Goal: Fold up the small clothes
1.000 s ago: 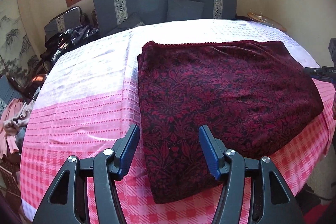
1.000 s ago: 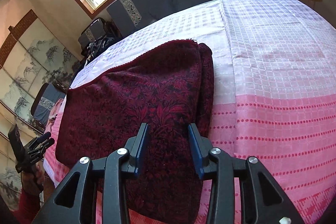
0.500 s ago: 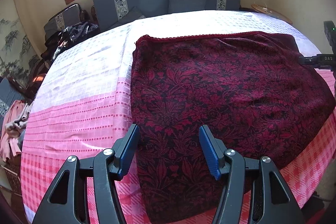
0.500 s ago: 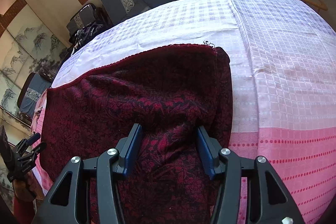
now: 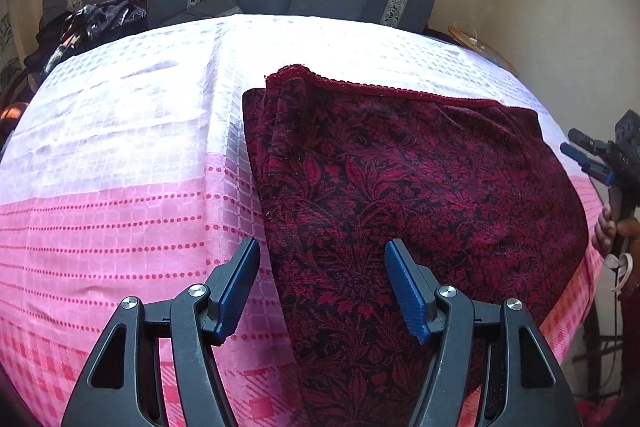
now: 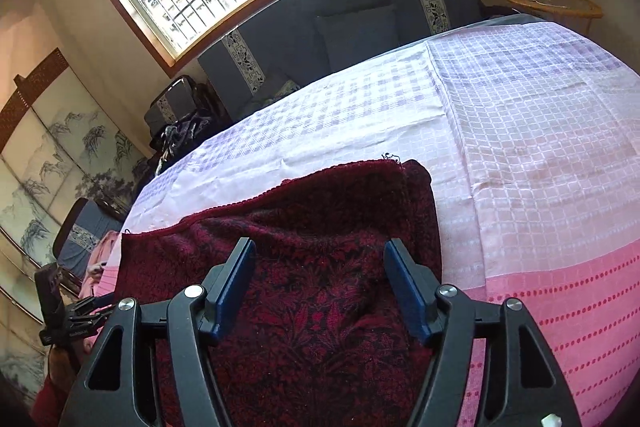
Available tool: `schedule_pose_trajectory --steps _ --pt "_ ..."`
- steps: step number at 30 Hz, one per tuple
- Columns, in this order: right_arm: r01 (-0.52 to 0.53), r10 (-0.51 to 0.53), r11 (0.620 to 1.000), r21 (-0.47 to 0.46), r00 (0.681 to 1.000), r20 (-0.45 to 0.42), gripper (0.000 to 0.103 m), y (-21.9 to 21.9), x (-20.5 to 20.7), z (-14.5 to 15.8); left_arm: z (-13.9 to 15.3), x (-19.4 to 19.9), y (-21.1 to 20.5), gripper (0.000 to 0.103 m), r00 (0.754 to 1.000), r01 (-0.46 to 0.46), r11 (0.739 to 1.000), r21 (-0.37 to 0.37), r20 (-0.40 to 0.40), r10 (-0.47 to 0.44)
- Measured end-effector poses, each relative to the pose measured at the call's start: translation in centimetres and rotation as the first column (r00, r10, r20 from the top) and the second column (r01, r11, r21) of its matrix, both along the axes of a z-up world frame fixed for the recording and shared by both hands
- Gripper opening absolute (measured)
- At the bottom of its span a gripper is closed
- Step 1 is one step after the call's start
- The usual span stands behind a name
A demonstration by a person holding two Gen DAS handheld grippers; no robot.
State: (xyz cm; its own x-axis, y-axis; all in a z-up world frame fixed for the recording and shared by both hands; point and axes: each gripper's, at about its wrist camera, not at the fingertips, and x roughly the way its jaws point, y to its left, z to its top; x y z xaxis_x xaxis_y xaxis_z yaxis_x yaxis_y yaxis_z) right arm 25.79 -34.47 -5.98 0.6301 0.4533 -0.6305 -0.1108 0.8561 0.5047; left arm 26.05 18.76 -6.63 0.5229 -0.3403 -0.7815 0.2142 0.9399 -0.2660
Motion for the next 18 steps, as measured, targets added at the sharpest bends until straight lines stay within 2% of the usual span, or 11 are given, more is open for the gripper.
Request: schedule_pose_trajectory --steps 2,6,10,12,16,18 --pt "-0.017 0.017 1.0 0.026 1.0 0.018 0.065 0.0 -0.8 0.4 -0.1 0.5 1.7 0.065 1.0 0.007 0.992 -0.129 0.004 -0.007" --pt "-0.055 0.053 0.998 0.034 0.998 0.037 0.065 1.1 -2.3 0.4 -2.1 2.8 4.1 0.065 0.996 0.035 0.956 -0.292 -0.071 -0.058" --pt "-0.086 0.081 0.992 0.093 0.995 0.057 0.065 2.8 -3.7 0.7 -4.1 5.2 5.0 0.065 0.988 0.03 0.934 -0.357 -0.132 -0.082" --pt "-0.111 0.103 0.989 0.101 0.992 0.074 0.065 3.8 -4.3 1.0 -4.4 5.8 5.2 0.066 0.986 0.045 0.914 -0.403 -0.131 -0.106" --pt "-0.154 0.147 0.985 0.083 0.985 0.09 0.065 6.1 -5.5 1.4 -4.6 7.3 4.7 0.066 0.98 0.107 0.898 -0.427 -0.109 -0.168" --pt "-0.17 0.162 0.98 0.1 0.984 0.08 0.066 6.9 -5.8 1.1 -4.9 8.0 4.7 0.065 0.981 0.105 0.887 -0.45 -0.097 -0.165"
